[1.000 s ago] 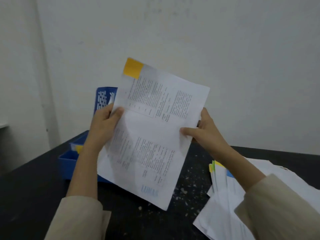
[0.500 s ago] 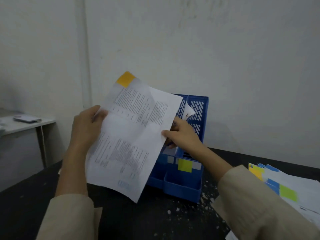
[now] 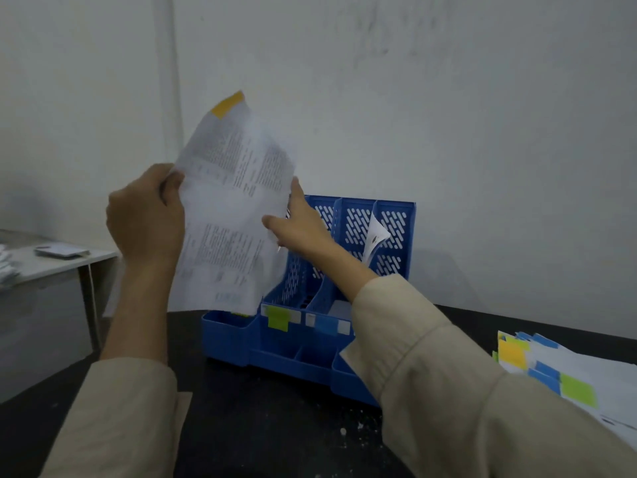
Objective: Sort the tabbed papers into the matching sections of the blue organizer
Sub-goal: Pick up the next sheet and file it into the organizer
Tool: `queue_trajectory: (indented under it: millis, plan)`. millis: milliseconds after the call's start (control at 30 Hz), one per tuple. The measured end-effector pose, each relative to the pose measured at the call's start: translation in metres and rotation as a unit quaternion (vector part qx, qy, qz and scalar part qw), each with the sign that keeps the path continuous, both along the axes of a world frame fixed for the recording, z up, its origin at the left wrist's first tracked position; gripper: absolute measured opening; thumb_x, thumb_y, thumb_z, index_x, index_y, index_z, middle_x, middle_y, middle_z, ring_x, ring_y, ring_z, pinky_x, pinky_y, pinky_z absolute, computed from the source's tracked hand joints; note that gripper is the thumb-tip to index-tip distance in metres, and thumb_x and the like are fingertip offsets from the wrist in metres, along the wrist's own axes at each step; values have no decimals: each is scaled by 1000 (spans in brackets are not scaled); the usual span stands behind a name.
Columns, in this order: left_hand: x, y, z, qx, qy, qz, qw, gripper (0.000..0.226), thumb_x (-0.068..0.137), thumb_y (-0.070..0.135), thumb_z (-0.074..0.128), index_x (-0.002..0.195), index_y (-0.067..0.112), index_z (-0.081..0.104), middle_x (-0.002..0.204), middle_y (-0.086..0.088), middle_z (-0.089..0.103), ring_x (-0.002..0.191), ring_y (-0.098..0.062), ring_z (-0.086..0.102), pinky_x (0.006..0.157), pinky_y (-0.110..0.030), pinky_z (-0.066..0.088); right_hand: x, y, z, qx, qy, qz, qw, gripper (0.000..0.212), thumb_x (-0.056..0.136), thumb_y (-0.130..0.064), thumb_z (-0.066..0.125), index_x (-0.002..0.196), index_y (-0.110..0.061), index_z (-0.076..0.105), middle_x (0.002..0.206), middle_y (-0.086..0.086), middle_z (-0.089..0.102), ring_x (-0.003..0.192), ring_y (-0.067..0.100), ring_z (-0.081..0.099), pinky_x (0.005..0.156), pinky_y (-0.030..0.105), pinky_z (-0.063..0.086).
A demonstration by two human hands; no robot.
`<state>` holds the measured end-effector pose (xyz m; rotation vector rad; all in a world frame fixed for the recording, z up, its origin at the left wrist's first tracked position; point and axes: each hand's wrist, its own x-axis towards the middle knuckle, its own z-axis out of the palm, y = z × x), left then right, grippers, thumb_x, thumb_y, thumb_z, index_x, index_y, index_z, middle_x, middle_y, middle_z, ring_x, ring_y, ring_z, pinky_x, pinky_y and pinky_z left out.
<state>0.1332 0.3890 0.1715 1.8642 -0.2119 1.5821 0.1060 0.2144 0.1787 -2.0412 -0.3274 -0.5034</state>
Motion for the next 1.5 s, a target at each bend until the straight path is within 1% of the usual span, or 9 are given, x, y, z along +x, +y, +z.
queue_trajectory:
  millis: [167,367,533,633,767,900,1100,1300,1500]
  plan:
    - [6,-15,8,-23,29,31,999,29,98,16,42,112,7,67,97,-24,68,85,-41,61,66,-35,38,9,-12,0,-125,-9,-33,992,75,92,-12,52,151,-14,7,139,12,44,107,29,57,73,30,52]
    - [22,-25,25,-19,79,42,996,31,96,9,39,111,4,66,104,-27,65,93,-44,58,74,-44,45,25,-26,-14,-285,54,-96,952,49,94,-33,52,139,-16,43,146,17,21,114,38,51,99,46,43]
    - [38,-33,24,-50,67,15,996,30,97,11,41,110,2,66,103,-24,66,91,-38,60,71,-35,42,29,-27,-26,-251,61,-79,963,46,96,-27,48,139,-13,42,145,18,32,101,21,54,101,42,40]
    - [43,-41,15,-61,22,-34,997,27,97,11,42,90,-3,65,83,-22,65,69,-23,50,59,-19,24,31,-28,-32,-226,54,-84,969,49,95,-24,51,140,-7,40,144,16,40,123,31,46,102,38,39]
    - [50,-60,-16,-81,27,-143,986,21,100,13,41,81,5,48,61,-3,39,62,-19,38,53,-25,17,31,-32,-37,-174,52,-78,980,54,94,-21,53,142,-5,36,146,12,39,133,27,39,104,31,33]
    - [57,-79,-64,-47,102,-253,961,28,104,20,30,120,5,47,88,-5,53,73,-19,47,53,-24,27,29,-34,-40,-155,41,-68,985,54,93,-18,54,142,-5,36,146,11,41,132,26,40,102,27,34]
    - [69,-93,-82,-33,193,-335,922,35,104,25,23,136,15,34,112,-4,51,95,-22,51,77,-32,43,31,-39,-44,-123,41,-55,990,55,91,-13,53,142,-7,35,138,13,47,106,27,56,81,27,47]
    - [78,-84,-113,83,348,-285,889,29,102,11,27,123,0,43,99,-23,57,77,-30,51,63,-35,37,30,-41,-53,-114,33,-51,992,56,90,-12,55,142,-8,36,143,11,43,119,29,51,97,33,45]
    - [85,-71,-109,177,404,-246,863,28,100,10,30,117,-2,49,105,-26,60,91,-38,56,73,-38,42,30,-41,-65,-116,5,-28,993,55,92,-12,54,143,-10,33,137,12,47,108,26,57,69,15,39]
